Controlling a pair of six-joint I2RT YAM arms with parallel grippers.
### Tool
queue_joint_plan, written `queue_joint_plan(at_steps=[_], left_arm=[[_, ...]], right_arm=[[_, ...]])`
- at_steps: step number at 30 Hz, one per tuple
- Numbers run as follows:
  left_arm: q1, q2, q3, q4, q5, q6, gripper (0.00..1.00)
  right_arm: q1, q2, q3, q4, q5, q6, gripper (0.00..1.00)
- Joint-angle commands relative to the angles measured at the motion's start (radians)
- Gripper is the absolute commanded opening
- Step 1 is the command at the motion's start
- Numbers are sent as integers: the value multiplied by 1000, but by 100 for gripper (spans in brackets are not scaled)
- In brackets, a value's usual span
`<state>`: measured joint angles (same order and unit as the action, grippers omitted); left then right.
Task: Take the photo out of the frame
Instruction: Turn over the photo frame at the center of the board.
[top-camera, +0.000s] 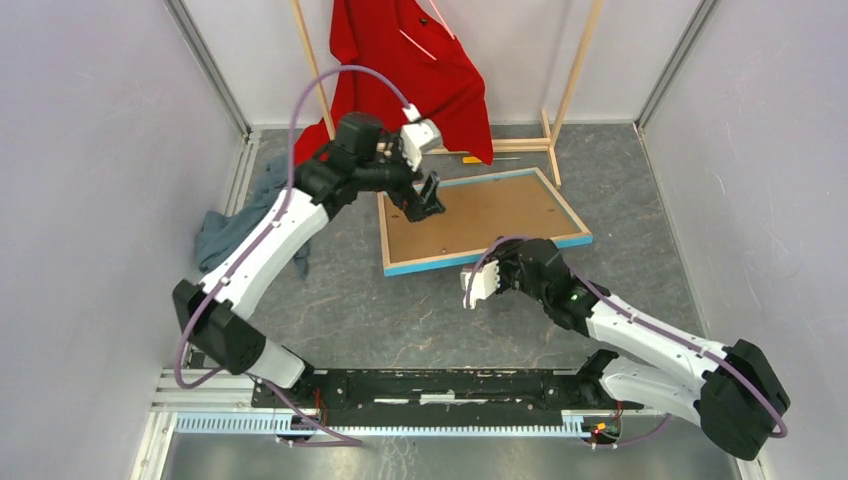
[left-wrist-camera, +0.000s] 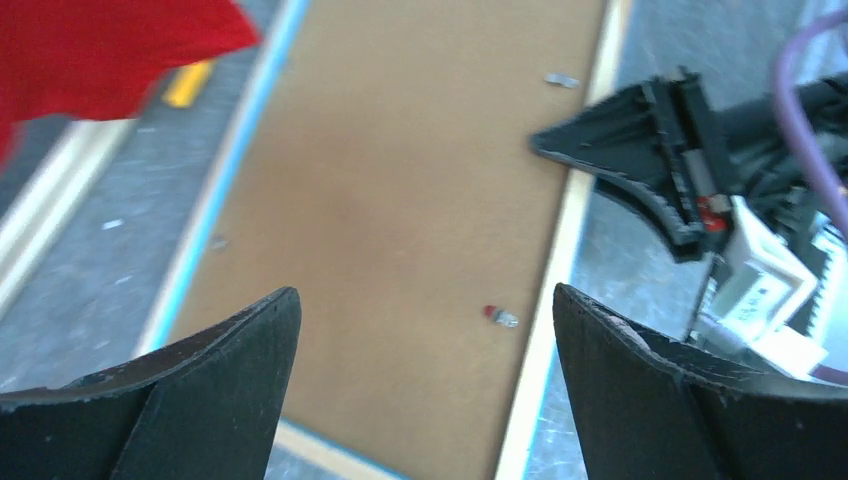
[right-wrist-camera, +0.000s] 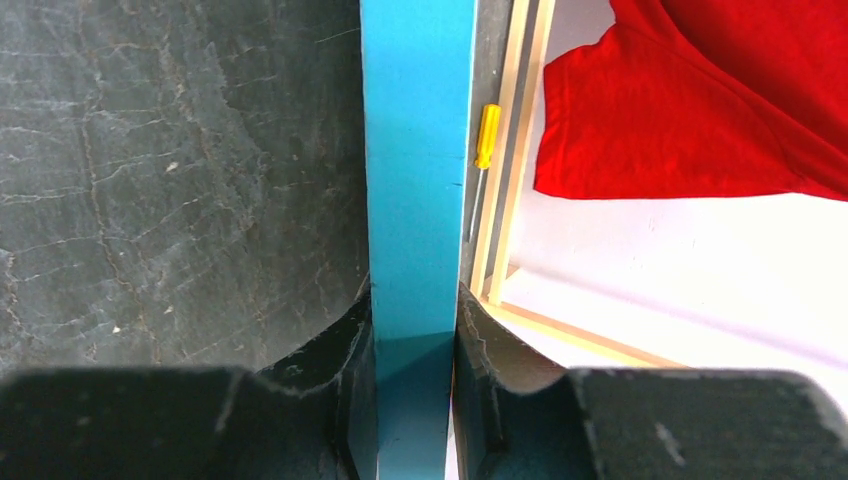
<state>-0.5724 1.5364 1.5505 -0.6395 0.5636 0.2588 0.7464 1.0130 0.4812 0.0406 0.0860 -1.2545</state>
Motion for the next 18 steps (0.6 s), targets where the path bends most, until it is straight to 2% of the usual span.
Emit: queue_joint_plan(at_steps=[1, 3, 8, 18], left_arm=[[66, -118, -51, 113, -230, -92, 100], [119, -148, -76, 131, -288, -112, 100], [244, -209, -124, 155, -298, -134, 100], [351, -298, -229, 172, -301, -146, 100]], right_arm=[[6, -28, 168, -162, -28, 47, 0], [9, -30, 234, -218, -39, 76, 0], [12, -26, 359, -312, -69, 143, 0], [13, 5, 633, -425, -84, 380, 0]])
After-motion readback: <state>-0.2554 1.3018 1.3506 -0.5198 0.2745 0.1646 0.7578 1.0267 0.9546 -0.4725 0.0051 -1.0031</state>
